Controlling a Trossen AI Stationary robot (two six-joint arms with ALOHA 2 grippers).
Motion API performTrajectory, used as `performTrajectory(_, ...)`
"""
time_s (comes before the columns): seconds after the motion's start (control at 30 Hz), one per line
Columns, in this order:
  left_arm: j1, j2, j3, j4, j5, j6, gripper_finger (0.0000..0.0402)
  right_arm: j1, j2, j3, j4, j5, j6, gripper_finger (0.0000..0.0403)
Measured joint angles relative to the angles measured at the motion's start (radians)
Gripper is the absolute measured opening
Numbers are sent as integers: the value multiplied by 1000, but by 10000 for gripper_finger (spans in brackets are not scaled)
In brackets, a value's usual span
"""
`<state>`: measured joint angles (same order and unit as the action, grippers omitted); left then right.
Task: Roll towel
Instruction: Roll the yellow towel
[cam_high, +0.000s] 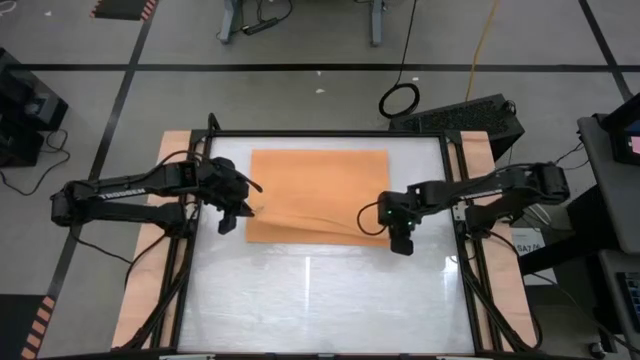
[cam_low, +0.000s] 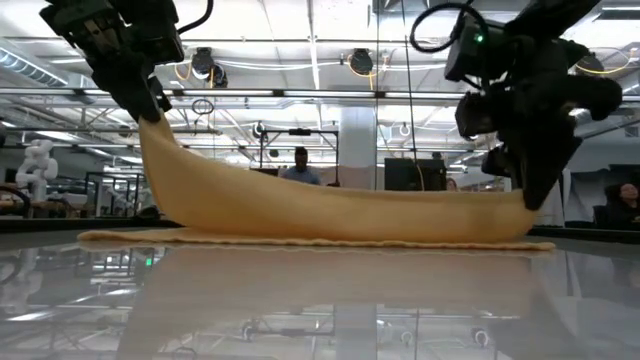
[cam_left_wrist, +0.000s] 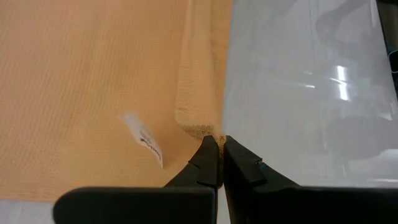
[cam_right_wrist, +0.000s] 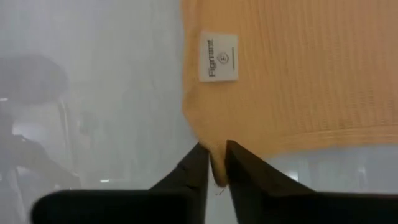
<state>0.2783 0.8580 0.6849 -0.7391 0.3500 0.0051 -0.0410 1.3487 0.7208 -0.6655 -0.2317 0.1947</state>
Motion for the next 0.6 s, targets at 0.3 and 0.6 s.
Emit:
performTrajectory(0.3,0,-1,0,0,1,0,12,4,29,0,-40,-26,-6,166)
performTrajectory(0.6,0,-1,0,-1,6,0,23,8,-109,-8,-69,-3,-22,200)
